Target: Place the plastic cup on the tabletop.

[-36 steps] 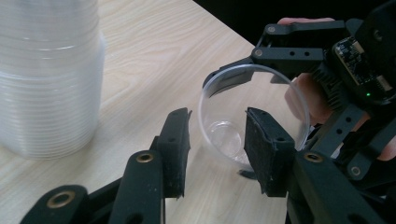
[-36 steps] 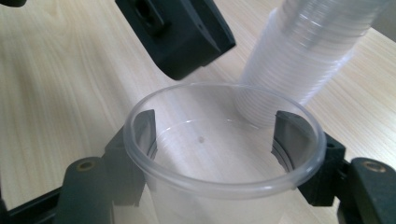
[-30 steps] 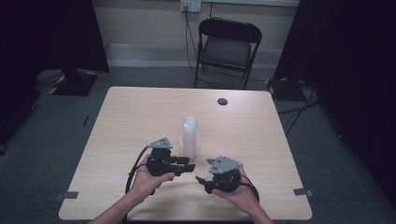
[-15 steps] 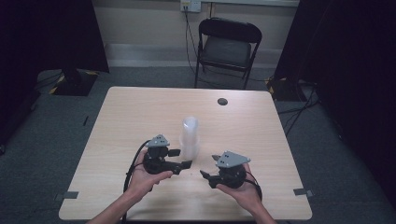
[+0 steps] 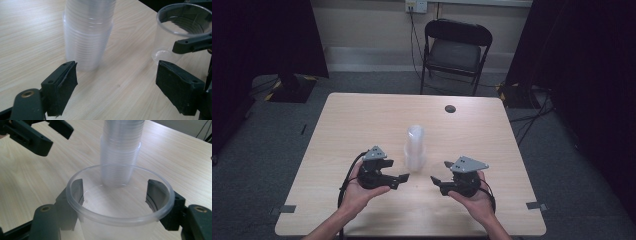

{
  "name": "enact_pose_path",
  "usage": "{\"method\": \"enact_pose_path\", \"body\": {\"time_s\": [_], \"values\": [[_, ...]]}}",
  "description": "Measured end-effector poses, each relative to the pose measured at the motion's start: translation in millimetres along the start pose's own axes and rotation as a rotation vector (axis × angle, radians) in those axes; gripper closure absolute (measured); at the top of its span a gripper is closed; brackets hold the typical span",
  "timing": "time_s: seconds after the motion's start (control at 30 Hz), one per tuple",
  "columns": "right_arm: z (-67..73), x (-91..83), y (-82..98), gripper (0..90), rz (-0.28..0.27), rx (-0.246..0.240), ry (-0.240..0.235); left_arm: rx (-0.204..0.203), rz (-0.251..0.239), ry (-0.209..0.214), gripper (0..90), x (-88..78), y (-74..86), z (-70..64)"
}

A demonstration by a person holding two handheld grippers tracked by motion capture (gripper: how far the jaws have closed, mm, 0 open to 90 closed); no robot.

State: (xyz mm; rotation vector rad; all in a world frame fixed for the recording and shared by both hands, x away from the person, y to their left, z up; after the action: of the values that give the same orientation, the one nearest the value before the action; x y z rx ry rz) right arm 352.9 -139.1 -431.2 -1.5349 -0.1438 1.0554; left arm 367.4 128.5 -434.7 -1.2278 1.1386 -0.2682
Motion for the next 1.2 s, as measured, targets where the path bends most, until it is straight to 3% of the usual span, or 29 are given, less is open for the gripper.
{"method": "enact_pose_path", "body": {"time_s": [0.13, 0.33, 0.43, 0.57, 0.73, 0.83, 0.93, 1.07, 1.2], "values": [[-4.1, 0.3, -4.6, 30.1, -0.013, 0.016, 0.002, 0.001, 0.016, -0.016, 16.8, -4.3, 6.4, 4.1], [-9.7, 4.6, -12.0, 30.1, -0.025, 0.041, 0.005, -0.009, -0.009, -0.025, 16.8, -11.1, 15.5, 4.2], [-14.1, 5.9, -14.5, 30.1, -0.040, 0.057, 0.006, 0.015, -0.004, -0.015, 16.5, -12.6, 21.9, 3.0], [-22.4, 6.0, -19.1, 30.1, -0.061, 0.082, 0.027, 0.039, -0.012, -0.019, 16.0, -15.6, 30.7, 4.8], [-32.9, 8.8, -21.6, 30.1, -0.069, 0.107, 0.060, 0.019, -0.013, -0.040, 16.0, -15.7, 38.2, 9.4], [-39.9, 11.4, -23.6, 30.1, -0.080, 0.133, 0.070, 0.060, 0.003, -0.042, 16.0, -15.2, 43.4, 8.2], [-46.0, 14.3, -25.5, 30.1, -0.087, 0.153, 0.079, 0.077, -0.003, -0.035, 16.1, -16.3, 45.4, 6.2], [-54.2, 18.7, -28.1, 30.1, -0.088, 0.166, 0.101, 0.072, -0.019, -0.026, 16.1, -17.4, 47.6, 7.4], [-62.6, 23.2, -30.4, 30.1, -0.090, 0.179, 0.126, 0.063, -0.001, -0.033, 16.1, -16.6, 50.5, 9.2]]}}
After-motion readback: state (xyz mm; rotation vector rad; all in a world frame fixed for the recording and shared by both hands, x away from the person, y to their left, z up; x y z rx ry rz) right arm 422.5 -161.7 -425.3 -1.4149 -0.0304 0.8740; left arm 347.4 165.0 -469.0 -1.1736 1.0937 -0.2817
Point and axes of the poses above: each handheld gripper's, and its own axes: x roughly forward along the jaws, y roughly out of its underside, z roughly to its left, the point moved 2 cm from there along x, roughly forward along the jaws, and after that the axes turned 11 degrees about x, right-handed, at the moved point
